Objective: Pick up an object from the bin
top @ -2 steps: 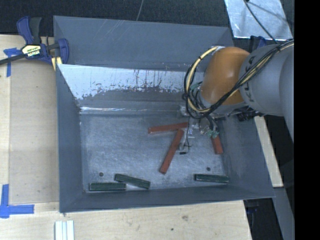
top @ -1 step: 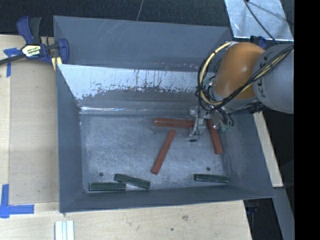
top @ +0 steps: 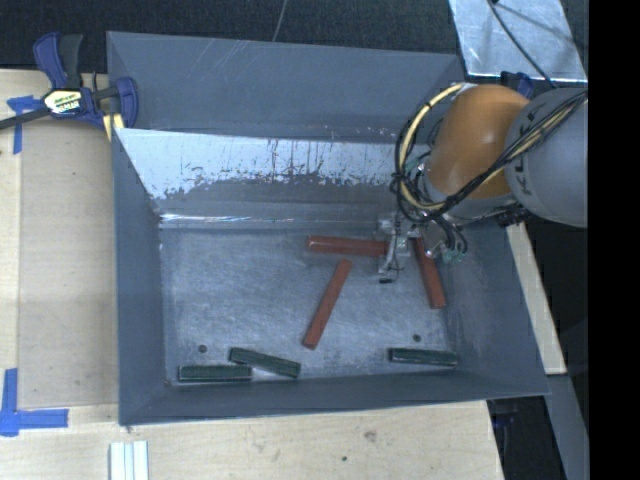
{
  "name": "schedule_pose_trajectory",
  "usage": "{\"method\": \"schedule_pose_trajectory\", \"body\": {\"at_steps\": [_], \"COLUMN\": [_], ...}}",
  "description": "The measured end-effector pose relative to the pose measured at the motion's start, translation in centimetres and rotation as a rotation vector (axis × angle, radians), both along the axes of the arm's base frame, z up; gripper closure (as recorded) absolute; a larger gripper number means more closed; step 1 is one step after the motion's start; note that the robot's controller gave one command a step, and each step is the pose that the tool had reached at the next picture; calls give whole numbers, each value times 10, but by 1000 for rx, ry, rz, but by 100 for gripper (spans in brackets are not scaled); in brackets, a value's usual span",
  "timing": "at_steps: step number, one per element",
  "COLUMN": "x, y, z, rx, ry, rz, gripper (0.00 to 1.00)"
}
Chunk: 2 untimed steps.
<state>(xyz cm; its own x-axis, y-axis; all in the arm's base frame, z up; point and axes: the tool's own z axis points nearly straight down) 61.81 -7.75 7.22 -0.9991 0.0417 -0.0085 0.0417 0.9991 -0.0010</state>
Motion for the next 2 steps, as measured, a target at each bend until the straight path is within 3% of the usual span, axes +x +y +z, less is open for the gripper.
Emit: {"method": "schedule_pose_trajectory", "body": {"at_steps": [1,2], "x": [-5,-49], "y": [-5,-31], "z": [47,113], "rx": [2,2], "ry": [12,13], "rz": [-6,-17], "gripper": [100,100]}}
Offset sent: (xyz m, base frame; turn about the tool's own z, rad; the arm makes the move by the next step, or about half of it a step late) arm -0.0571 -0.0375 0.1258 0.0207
